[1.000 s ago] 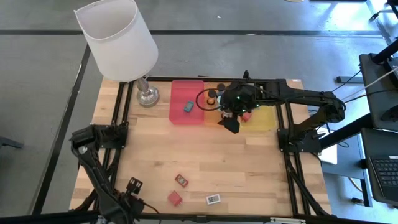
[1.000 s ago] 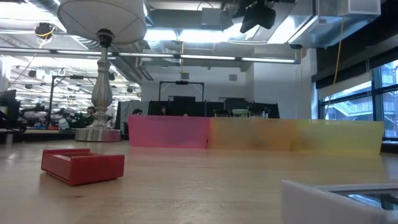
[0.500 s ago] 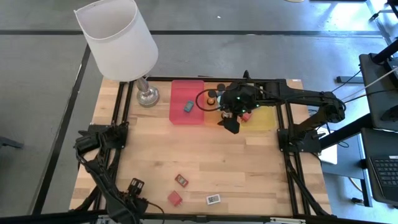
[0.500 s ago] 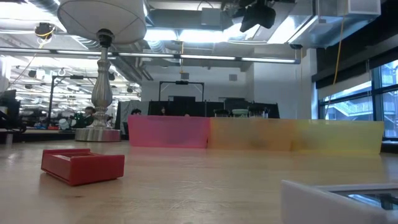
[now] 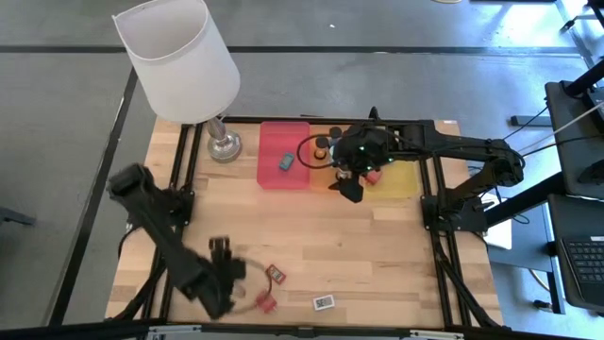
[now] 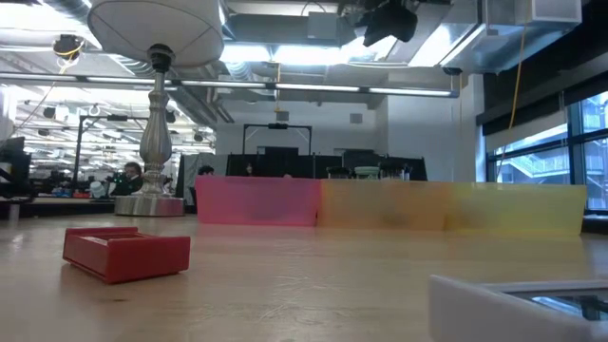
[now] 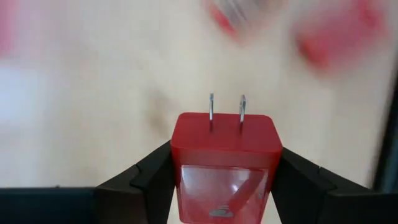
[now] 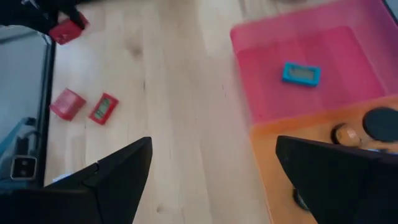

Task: Pick & Place Office items
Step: Put the left red charger adapter into the yellow bin, then put the red digital clock into the pink bin

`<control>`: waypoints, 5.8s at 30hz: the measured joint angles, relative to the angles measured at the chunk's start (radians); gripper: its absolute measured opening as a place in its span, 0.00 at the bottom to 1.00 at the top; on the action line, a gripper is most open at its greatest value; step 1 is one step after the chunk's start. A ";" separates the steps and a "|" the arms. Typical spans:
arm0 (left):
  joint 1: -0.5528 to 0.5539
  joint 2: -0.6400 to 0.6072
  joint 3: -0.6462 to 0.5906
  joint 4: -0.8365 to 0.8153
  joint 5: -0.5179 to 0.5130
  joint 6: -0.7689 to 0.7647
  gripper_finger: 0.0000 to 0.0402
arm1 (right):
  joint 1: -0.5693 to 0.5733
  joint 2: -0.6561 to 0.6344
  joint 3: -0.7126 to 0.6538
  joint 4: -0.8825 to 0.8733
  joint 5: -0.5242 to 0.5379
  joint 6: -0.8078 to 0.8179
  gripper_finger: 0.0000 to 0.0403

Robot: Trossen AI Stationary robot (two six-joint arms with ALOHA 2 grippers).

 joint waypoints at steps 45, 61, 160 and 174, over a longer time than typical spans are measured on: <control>0.554 -0.315 0.000 1.646 -0.801 0.483 0.51 | 0.130 0.000 0.000 0.886 0.238 -0.470 0.86; 0.621 -0.308 0.000 1.705 -0.608 0.433 0.51 | 0.130 0.000 0.000 1.007 0.309 -0.604 0.83; 0.720 -0.312 0.001 0.849 0.154 0.473 0.70 | -0.228 -0.280 -0.545 -0.190 0.466 0.318 0.78; 0.547 -0.208 0.000 0.392 0.324 0.831 0.70 | -0.109 -0.385 -0.480 -0.168 0.442 0.464 0.79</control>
